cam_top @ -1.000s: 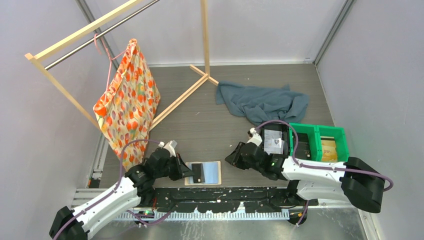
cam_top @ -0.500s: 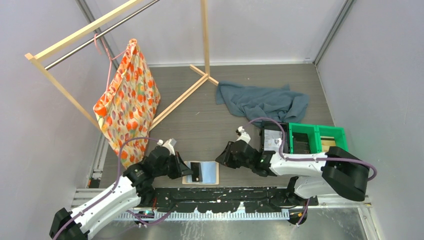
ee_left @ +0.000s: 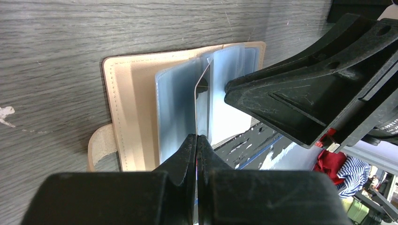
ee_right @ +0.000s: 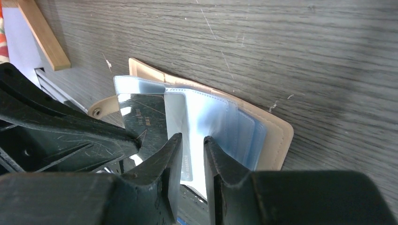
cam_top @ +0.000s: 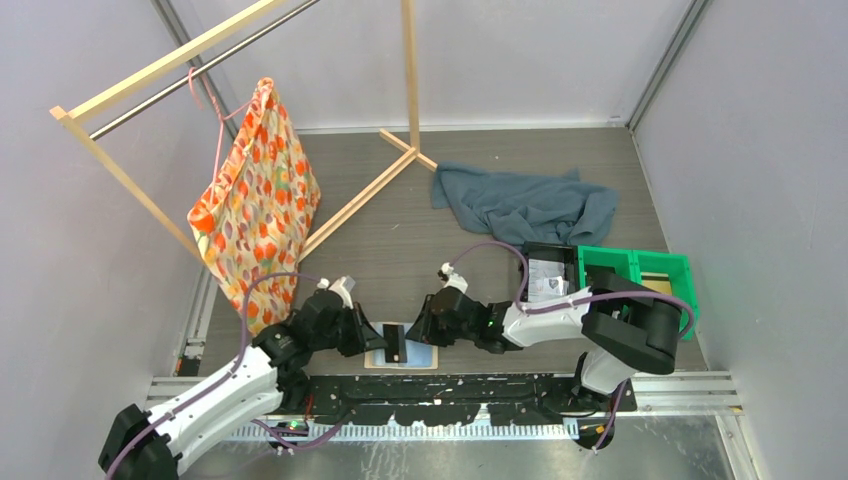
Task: Take the credit cards out of the card holder
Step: Remove the credit card from the card holder.
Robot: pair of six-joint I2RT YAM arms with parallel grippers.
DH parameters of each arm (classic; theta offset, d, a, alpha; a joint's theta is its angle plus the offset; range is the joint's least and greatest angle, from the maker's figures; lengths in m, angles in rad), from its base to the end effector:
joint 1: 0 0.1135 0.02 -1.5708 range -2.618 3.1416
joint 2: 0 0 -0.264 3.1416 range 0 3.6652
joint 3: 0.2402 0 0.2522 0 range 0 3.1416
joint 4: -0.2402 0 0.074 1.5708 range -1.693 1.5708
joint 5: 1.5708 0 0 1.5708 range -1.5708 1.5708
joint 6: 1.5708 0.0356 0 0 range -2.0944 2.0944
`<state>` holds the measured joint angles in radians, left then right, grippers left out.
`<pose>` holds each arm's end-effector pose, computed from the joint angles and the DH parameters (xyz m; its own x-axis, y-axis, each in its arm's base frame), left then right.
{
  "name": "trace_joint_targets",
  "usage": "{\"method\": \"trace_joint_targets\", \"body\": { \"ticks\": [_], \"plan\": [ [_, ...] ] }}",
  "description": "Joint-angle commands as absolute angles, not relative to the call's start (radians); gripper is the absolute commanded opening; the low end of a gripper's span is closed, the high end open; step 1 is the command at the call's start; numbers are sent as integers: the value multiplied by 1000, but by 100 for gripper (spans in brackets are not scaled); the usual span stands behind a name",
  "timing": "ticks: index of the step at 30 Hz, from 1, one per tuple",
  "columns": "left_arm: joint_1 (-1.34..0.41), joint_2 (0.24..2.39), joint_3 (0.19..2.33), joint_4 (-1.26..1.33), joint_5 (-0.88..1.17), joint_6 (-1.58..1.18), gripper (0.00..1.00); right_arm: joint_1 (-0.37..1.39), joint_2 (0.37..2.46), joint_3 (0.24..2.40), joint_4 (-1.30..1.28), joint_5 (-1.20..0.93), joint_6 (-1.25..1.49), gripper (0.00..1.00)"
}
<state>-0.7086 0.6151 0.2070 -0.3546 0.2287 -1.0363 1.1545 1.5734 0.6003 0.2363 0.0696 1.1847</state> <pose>0.0947 -0.0918 0.1486 -0.9197 -0.3155 -0.2335 -0.0651 0.7093 -0.7019 0.1192 0.2635 0.1352 -0.9282 0.1859 -0.3222 -0.0840 0.7389 0.6685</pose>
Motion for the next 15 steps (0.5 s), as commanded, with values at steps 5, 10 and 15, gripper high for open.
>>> {"method": "trace_joint_targets", "body": {
  "ticks": [5,10,15],
  "plan": [
    [-669,697,224,-272,264,-969,0,1142,1541,528,145,204,1223,29],
    [-623,780,259,-228,353,-922,1,1088,1524,484,133,224,1201,29],
    [-603,832,301,-224,378,-888,0,1051,1522,466,136,225,1180,29]
  ]
}}
